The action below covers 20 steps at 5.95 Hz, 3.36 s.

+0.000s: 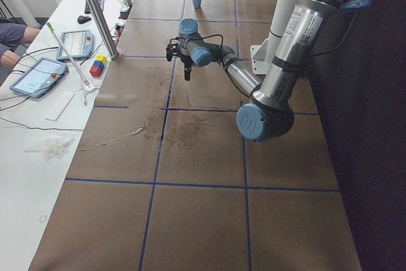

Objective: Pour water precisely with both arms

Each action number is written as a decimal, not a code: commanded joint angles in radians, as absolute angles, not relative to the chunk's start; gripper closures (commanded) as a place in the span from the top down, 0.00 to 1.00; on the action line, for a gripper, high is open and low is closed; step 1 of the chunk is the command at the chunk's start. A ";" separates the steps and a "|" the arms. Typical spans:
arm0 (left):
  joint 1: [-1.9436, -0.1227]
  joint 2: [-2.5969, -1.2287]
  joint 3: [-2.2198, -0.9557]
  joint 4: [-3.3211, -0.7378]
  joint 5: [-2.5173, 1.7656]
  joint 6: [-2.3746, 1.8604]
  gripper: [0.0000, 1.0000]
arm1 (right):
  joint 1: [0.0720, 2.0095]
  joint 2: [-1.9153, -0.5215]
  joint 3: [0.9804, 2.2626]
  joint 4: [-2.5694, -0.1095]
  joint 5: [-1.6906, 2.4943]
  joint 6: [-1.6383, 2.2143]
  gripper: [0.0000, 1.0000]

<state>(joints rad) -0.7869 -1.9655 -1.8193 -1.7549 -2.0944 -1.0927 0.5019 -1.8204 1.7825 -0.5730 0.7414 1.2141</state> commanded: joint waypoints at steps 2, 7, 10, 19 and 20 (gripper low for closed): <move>-0.781 -1.983 -1.825 -1.755 -2.085 -1.151 1.00 | 0.844 -1.804 1.804 -0.601 1.274 0.929 1.00; -0.686 -2.161 -1.723 -1.750 -1.978 -1.267 1.00 | 1.421 -1.657 1.798 -1.169 2.111 0.269 1.00; -0.622 -2.278 -1.611 -1.758 -1.909 -1.321 1.00 | 1.515 -1.609 1.796 -1.567 2.253 -0.034 1.00; -0.546 -2.342 -1.414 -1.878 -1.882 -1.485 0.68 | 1.548 -1.635 1.796 -1.683 2.333 -0.126 1.00; -0.545 -2.344 -1.414 -1.878 -1.882 -1.489 0.31 | 1.548 -1.635 1.796 -1.683 2.333 -0.126 1.00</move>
<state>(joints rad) -0.5461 -2.3409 -1.4176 -1.8756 -1.8822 -1.4795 1.5478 -1.6341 1.7963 -1.6831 2.3337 -0.1254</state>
